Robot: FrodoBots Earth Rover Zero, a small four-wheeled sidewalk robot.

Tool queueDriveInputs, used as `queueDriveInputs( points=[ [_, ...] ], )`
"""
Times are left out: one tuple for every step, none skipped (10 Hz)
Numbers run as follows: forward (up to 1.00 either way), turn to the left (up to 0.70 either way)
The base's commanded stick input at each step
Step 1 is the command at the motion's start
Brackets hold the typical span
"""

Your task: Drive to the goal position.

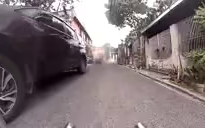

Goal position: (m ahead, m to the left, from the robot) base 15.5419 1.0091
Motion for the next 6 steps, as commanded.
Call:
queueDriveInputs(
  points=[
    [0.16, 0.0],
    [0.15, 0.0],
    [0.15, 0.0],
    [0.15, 0.0],
    [0.15, 0.0],
    [0.15, 0.0]
  ],
)
